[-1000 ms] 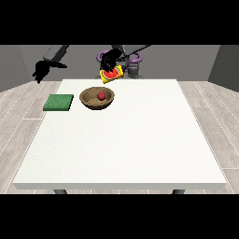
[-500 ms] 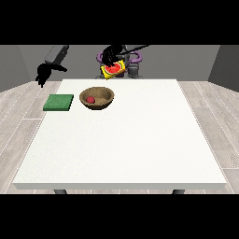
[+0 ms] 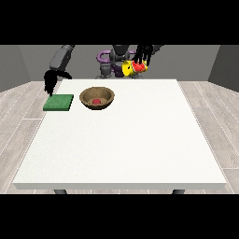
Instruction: Pick the cup and pour the ball into the bowl, then pick the bowl and place it on the pad
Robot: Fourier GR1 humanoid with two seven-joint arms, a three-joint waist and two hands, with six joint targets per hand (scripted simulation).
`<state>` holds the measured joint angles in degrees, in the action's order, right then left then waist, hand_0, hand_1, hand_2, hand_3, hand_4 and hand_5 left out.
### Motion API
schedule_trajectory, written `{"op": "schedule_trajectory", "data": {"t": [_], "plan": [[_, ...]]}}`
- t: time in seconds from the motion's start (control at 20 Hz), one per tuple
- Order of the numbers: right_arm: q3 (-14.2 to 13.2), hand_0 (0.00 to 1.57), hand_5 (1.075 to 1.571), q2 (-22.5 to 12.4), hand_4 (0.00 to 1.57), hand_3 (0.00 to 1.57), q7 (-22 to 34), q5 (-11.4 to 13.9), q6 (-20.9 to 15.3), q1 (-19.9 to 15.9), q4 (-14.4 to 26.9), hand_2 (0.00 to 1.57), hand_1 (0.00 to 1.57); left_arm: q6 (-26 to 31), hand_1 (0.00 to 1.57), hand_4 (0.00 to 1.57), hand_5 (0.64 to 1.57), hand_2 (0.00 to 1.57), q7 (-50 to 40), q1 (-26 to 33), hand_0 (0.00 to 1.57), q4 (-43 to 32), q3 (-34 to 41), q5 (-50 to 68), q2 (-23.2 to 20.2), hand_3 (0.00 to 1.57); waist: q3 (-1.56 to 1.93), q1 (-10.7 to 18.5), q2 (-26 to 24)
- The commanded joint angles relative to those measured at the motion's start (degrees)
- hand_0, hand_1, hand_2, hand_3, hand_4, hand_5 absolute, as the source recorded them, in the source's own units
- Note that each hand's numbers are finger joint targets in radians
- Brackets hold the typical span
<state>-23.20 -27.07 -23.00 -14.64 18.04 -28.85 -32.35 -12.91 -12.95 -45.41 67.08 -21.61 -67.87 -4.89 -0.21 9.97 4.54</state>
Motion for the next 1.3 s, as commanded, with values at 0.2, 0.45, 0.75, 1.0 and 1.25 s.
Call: {"op": "schedule_trajectory", "data": {"t": [0.2, 0.45, 0.75, 1.0, 1.25], "plan": [[-1.02, 0.00, 1.566, 3.04, 0.27, 0.00, -0.93, -2.00, -1.97, -2.67, -2.19, 0.00, 0.00, -3.18, 1.17, 0.80, 1.527, 1.24, 12.08, 4.33, 1.17, 3.88, 15.60, 26.17, 2.64, 1.07, -0.05, 1.21, 9.67], [0.50, 0.00, 1.570, 4.10, 0.39, 0.00, 2.45, -2.32, -2.53, -7.63, -5.80, 0.00, 0.00, -3.51, 0.29, 0.83, 1.559, 0.00, 20.83, 5.50, 0.29, 1.42, 21.16, 39.46, 4.81, 0.00, -0.06, -2.18, 14.27], [5.28, 0.00, 1.549, 10.31, 0.23, 0.00, 2.82, 0.30, -3.69, -2.58, -8.03, 0.00, 0.00, 1.86, 0.00, 0.00, 1.516, 0.00, 29.74, 12.77, 0.00, -2.83, 25.13, 51.47, 3.00, 0.00, 0.11, -6.41, 10.09], [7.80, 0.00, 1.543, 13.33, 0.00, 0.00, 4.54, 2.21, -7.91, -4.69, -6.16, 0.00, 0.00, -2.09, 0.00, 0.00, 1.526, 0.00, 28.56, 14.40, 0.00, -5.05, 20.87, 50.23, 4.85, 0.00, 0.21, -7.62, 6.31], [7.06, 0.00, 1.549, 14.06, 0.19, 0.00, -0.39, 1.96, -6.54, -2.70, -1.84, 0.00, 0.00, 2.46, 0.00, 0.00, 1.546, 0.00, 26.84, 11.87, 0.00, -2.50, 23.18, 50.85, 3.69, 0.00, 0.23, -5.78, 8.00]]}}
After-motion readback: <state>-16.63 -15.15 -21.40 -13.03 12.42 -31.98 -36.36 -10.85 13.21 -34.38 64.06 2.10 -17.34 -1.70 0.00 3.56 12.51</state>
